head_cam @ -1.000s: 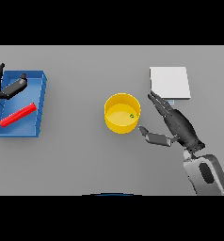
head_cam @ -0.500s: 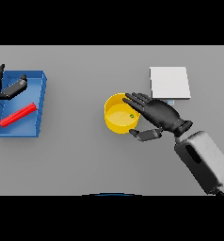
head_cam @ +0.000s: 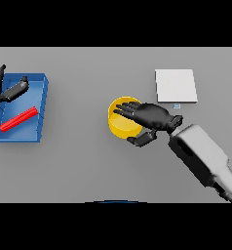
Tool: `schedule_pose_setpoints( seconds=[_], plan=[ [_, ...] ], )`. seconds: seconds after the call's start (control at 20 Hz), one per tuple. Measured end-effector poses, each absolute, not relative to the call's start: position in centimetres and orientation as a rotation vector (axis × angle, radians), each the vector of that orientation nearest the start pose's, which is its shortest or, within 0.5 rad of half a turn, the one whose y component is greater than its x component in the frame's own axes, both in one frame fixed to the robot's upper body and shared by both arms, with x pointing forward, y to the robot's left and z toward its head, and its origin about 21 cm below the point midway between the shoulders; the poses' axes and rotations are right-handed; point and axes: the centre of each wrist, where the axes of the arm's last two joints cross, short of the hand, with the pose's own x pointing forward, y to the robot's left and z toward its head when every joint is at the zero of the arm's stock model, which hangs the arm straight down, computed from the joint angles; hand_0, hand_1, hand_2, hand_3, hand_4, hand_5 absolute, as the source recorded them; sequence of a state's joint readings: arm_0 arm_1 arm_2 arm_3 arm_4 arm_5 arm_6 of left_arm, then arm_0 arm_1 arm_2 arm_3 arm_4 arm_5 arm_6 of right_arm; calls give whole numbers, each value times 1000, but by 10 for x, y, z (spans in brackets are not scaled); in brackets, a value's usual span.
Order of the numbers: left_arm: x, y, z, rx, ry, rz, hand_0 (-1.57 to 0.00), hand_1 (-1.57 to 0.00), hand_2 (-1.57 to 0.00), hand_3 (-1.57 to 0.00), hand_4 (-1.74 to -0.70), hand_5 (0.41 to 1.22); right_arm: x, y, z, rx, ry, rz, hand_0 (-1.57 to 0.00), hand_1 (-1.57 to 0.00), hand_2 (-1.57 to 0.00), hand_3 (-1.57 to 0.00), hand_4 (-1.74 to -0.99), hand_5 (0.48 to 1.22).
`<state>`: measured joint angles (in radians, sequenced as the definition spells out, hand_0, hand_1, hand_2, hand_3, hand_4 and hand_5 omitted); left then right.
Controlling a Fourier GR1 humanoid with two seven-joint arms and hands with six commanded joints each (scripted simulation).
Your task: Pick up the red beaker and tilt it to pour out 1 green nut into yellow bowl. Pick up the yellow bowl and place it on the metallic measuring scale.
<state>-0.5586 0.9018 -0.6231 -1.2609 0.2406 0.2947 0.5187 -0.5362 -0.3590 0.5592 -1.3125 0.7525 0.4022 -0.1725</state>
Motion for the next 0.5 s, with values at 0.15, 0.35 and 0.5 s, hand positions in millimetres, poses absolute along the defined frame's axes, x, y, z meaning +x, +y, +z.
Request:
schedule_pose_setpoints(
  seconds=[0.15, 0.35, 0.5],
  plan=[
    [340, 321, 109, 733, -1081, -536, 1, 1, 1, 1, -797, 734, 334, -147, 56, -241, -1386, 1877, 1, 1, 1, 1, -1281, 674],
    [342, 321, 116, 735, -1079, -525, 1, 1, 1, 1, -799, 738, 339, -145, 47, -249, -1309, 1921, 1, 1, 1, 1, -1303, 674],
    [340, 323, 110, 729, -1069, -535, 1, 1, 1, 1, -795, 732, 342, -138, 47, -260, -1265, 1963, 1, 1, 1, 1, -1304, 703]
  ],
)
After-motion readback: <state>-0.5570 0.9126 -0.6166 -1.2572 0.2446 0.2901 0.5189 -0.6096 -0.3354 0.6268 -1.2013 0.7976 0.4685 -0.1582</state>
